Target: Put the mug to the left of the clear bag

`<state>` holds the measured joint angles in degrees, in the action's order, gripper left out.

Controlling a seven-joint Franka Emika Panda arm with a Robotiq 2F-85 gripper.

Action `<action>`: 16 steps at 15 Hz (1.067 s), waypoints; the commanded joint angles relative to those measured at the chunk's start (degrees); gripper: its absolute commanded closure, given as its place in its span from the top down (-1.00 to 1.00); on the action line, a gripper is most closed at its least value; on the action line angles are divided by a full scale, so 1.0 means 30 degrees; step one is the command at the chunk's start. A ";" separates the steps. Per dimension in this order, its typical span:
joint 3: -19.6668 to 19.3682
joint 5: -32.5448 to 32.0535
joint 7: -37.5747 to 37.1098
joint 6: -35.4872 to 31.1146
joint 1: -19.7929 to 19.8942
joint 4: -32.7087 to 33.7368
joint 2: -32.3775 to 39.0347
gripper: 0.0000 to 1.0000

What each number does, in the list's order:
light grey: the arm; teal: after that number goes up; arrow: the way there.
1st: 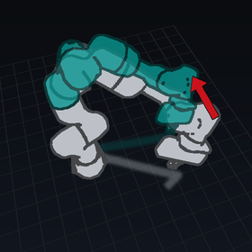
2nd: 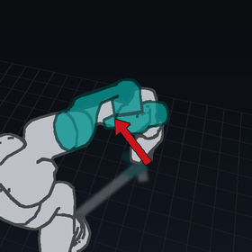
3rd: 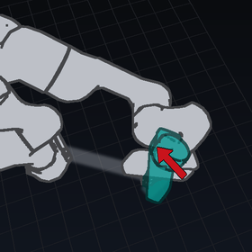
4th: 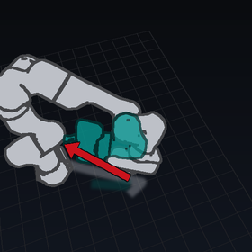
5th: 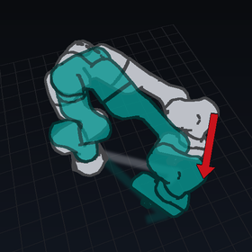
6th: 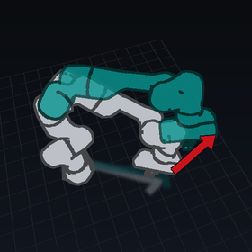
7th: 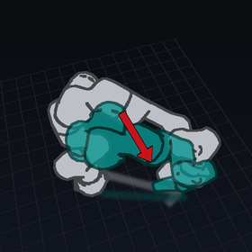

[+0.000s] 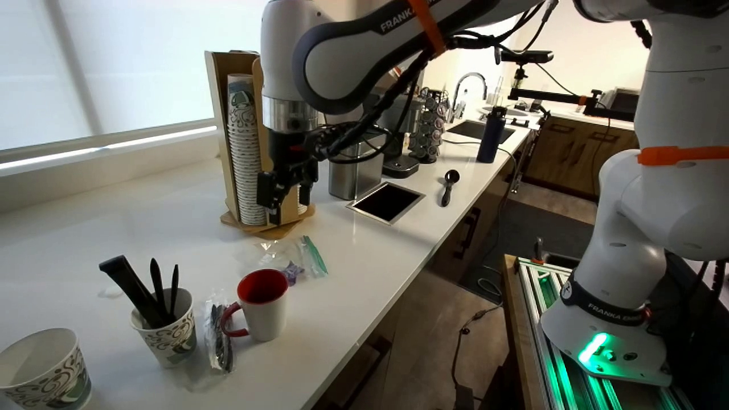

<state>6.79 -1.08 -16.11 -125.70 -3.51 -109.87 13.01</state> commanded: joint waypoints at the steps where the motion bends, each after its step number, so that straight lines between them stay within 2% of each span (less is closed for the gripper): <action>1: -0.0460 -0.0179 0.0334 -0.1170 -0.0482 0.0204 0.0539 1.00; 4: -0.0481 -0.0704 0.1530 -0.3081 -0.0658 0.0331 0.1765 1.00; 8: -0.0293 -0.1313 0.5070 -0.2626 -0.0738 -0.0575 0.2071 1.00; 12: -0.0055 -0.2400 0.7975 -0.3420 -0.0876 -0.1095 0.2276 1.00; 16: 0.0157 -0.2047 0.8709 -0.5193 -0.0944 -0.0344 0.3180 1.00</action>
<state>7.08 -7.00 8.54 -137.65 -6.00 -111.99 20.64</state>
